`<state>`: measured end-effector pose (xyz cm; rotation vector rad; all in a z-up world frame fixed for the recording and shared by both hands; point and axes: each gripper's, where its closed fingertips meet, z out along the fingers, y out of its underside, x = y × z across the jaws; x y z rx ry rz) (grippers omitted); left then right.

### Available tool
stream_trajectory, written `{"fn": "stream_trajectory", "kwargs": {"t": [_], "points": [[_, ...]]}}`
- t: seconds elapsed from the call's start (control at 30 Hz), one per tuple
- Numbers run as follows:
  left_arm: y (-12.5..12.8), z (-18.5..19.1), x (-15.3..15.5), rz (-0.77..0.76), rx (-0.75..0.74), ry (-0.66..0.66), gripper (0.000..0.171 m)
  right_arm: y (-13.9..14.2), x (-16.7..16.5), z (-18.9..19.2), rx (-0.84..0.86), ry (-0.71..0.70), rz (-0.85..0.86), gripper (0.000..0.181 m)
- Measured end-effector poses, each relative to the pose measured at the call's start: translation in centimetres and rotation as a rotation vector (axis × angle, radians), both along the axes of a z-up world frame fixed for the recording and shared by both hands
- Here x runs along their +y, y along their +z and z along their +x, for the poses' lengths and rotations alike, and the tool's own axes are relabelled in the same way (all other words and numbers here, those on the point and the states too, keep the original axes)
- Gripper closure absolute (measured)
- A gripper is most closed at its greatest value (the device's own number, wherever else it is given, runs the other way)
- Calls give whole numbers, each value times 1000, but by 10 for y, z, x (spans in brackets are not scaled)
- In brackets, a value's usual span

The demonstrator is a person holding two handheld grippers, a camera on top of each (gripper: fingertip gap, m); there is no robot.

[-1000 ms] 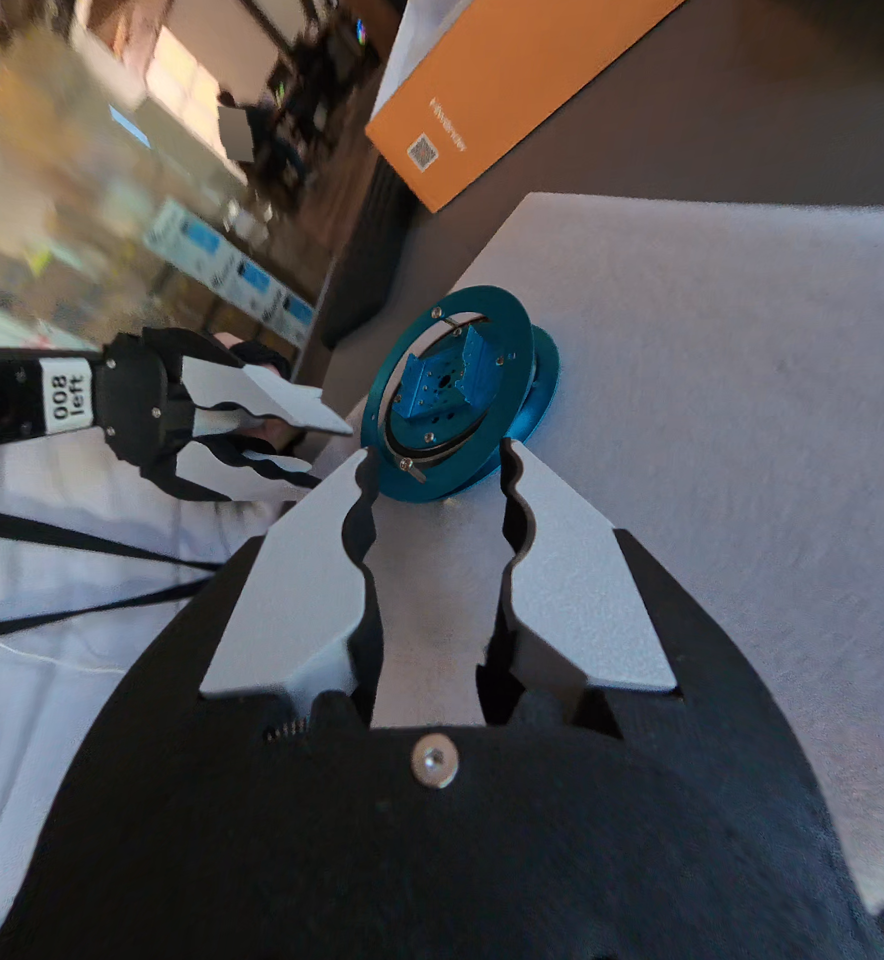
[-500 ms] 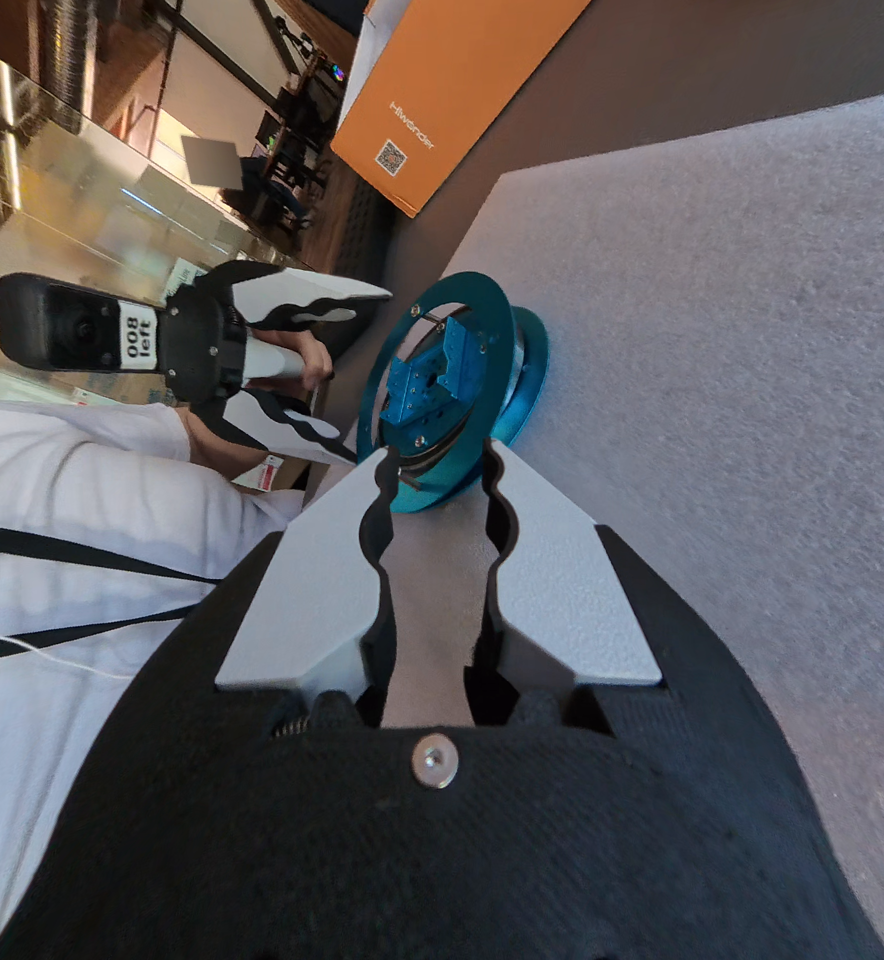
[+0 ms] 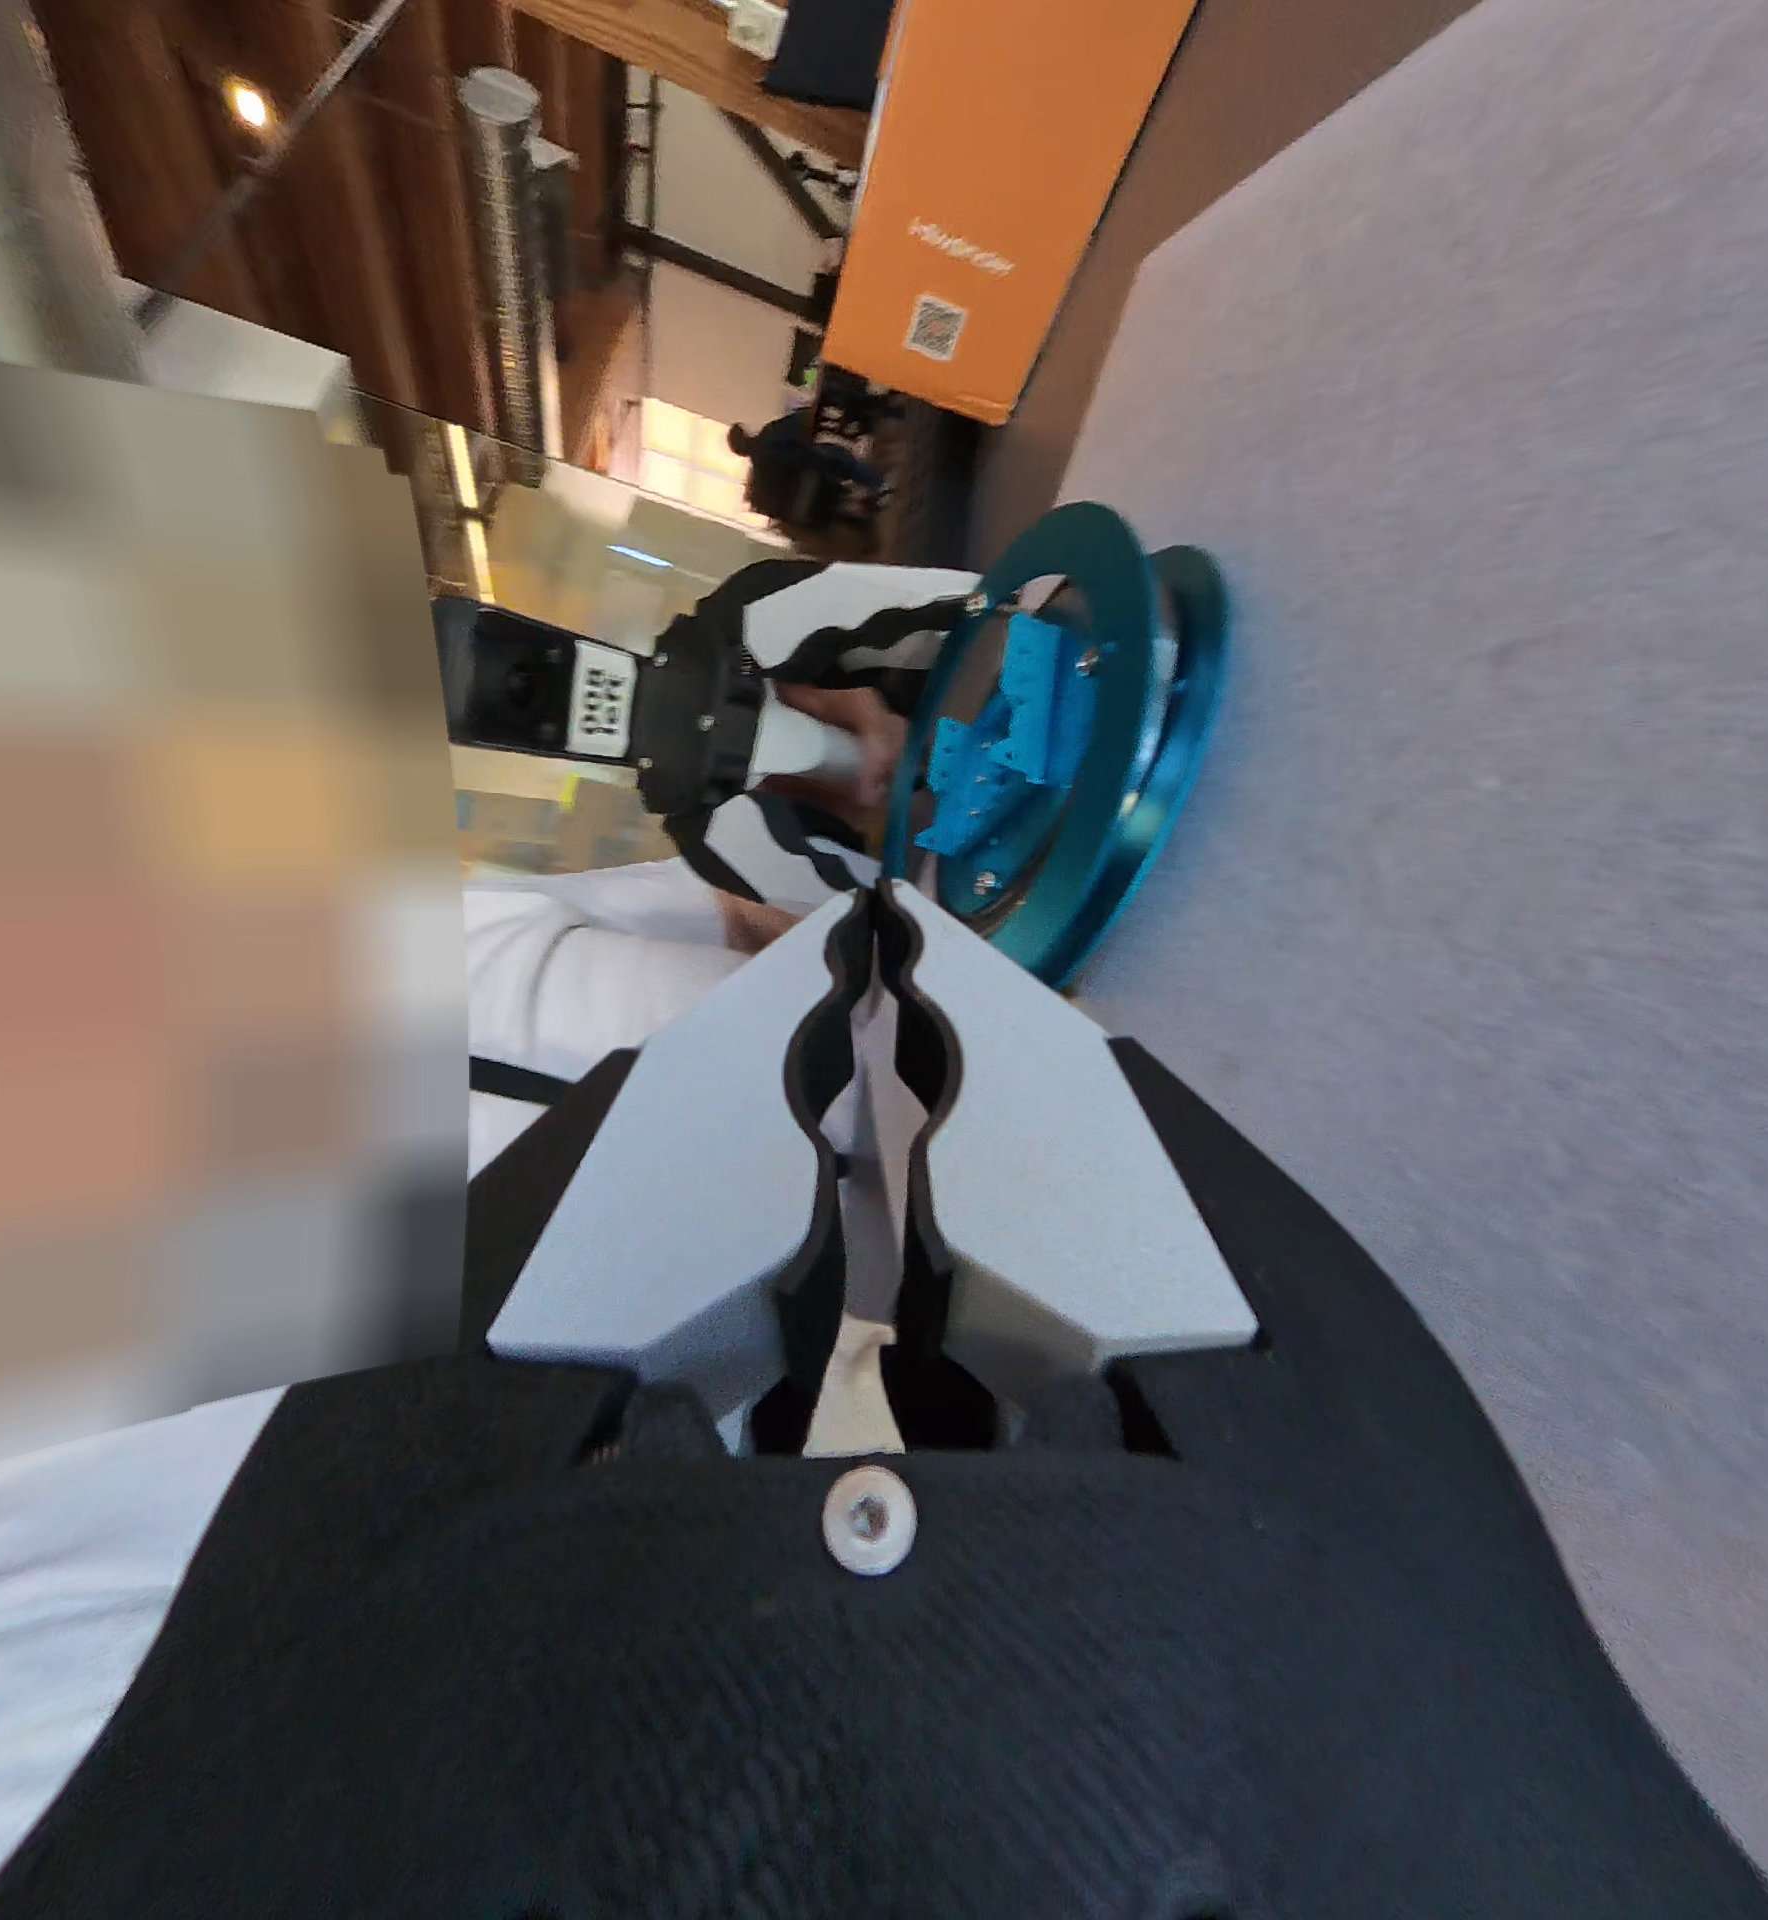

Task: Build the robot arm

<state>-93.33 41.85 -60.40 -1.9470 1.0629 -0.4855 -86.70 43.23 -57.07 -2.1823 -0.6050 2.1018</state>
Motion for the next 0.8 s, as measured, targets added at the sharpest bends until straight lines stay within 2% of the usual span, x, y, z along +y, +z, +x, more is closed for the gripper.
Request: {"fn": "stream_trajectory", "kwargs": {"t": [0.07, 0.23, 0.33, 0.5, 0.73, 0.8], "points": [[0, 0, 1, -11, -8, -3, 77, -7, -5, -5, -46, 44, -8, 181], [-2, 0, 0, -45, -26, -8, 79, -14, 2, -2, -148, 50, 196, 181], [-1, 0, 0, -43, -26, -9, 80, -27, 25, 6, -269, -53, 325, 155], [-2, 0, 1, -54, -30, -16, 81, -32, 19, 3, -303, -7, 301, 153], [-3, -1, 0, -50, -18, -16, 81, -26, 15, 2, -293, -23, 279, 152], [-3, -1, 0, -54, -20, -16, 81, -23, 16, 2, -261, -45, 207, 152]]}}
